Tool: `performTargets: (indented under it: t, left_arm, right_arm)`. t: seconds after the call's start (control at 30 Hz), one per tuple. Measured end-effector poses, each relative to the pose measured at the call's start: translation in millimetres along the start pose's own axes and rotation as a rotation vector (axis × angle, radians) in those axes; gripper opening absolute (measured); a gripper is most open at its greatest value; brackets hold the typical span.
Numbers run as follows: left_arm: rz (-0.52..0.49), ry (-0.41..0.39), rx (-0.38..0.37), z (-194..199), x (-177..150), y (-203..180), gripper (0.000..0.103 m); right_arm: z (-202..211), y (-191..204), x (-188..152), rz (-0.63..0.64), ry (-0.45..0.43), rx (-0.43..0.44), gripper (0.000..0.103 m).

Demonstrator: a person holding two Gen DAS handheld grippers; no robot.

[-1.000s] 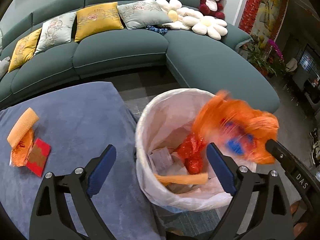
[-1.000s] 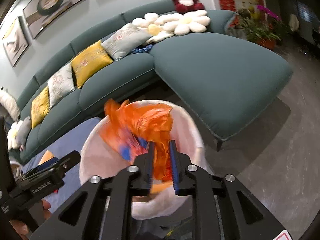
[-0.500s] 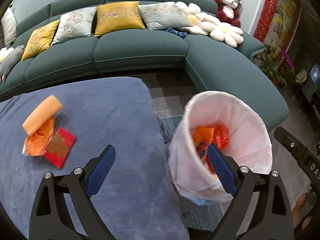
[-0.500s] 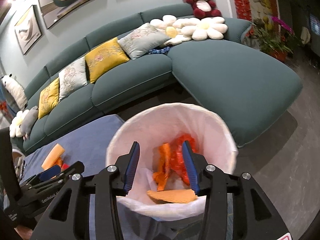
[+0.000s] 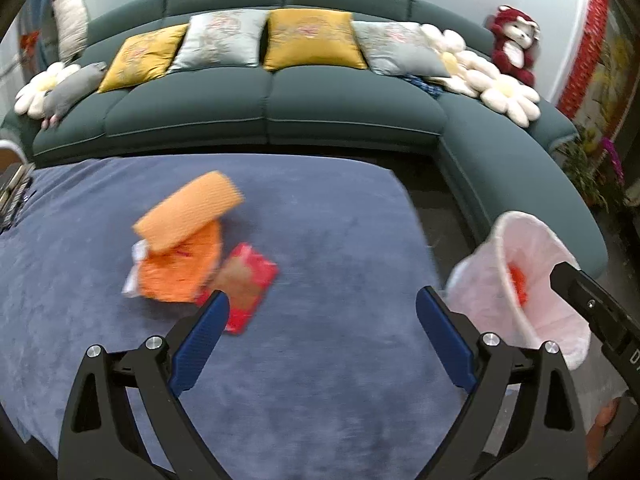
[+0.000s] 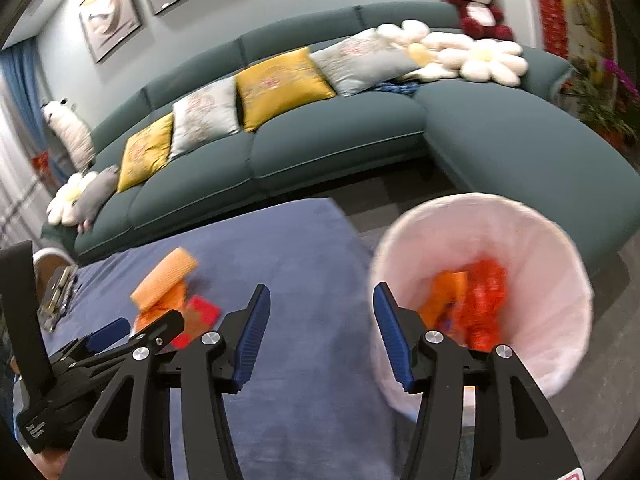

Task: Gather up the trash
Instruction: 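Move both open tools back to the remaining trash on the table, then grasp the second orange mesh sleeve with the right tool while the left grasps an orange bag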

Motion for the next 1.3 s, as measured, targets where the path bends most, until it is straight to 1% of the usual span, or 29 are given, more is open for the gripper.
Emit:
performTargets:
  t: [0.17, 0.4, 0.57, 0.7, 0.87, 0.97, 1.1, 1.3]
  left_arm:
    - [0.047, 0.014, 0.046, 2, -17, 51, 0.090]
    - [0.101, 0.037, 0.091, 0, -42, 116, 0.090]
    - [0.145, 0.052, 0.123, -4, -58, 159, 0.090]
    - [0.175, 0.064, 0.133, -11, -68, 190, 0.090]
    - [0.209, 0.078, 0.150, -22, -77, 222, 0.090]
    - [0.247, 0.093, 0.156, -32, -83, 242, 0.090]
    - [0.296, 0.096, 0.158, -40, -88, 265, 0.090]
    - [0.321, 0.097, 0.153, -50, -92, 276, 0.090]
  right_arm:
    - [-18, 52, -22, 0.053, 0.051, 0.036, 0.053]
    - [-49, 111, -52, 0.103, 0.126, 0.077, 0.053]
    - [-76, 153, -74, 0.130, 0.184, 0.104, 0.053]
    - [-104, 185, -91, 0.145, 0.231, 0.121, 0.053]
    - [-141, 213, -108, 0.125, 0.297, 0.127, 0.055]
    - [-159, 226, -116, 0.110, 0.317, 0.124, 0.059]
    - [-181, 243, -122, 0.120, 0.323, 0.110, 0.066]
    - [-213, 250, -125, 0.092, 0.343, 0.077, 0.068]
Point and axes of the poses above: each gripper's, at about its wrist camera, not at the fingertips, and z roughly against the way its jaws point, y to its left, x to its top, the point moved 6 cm from there along -z, roughly the way its jaws point, and after that the axes turned 15 degrees about -z, right-handed, at the moved point
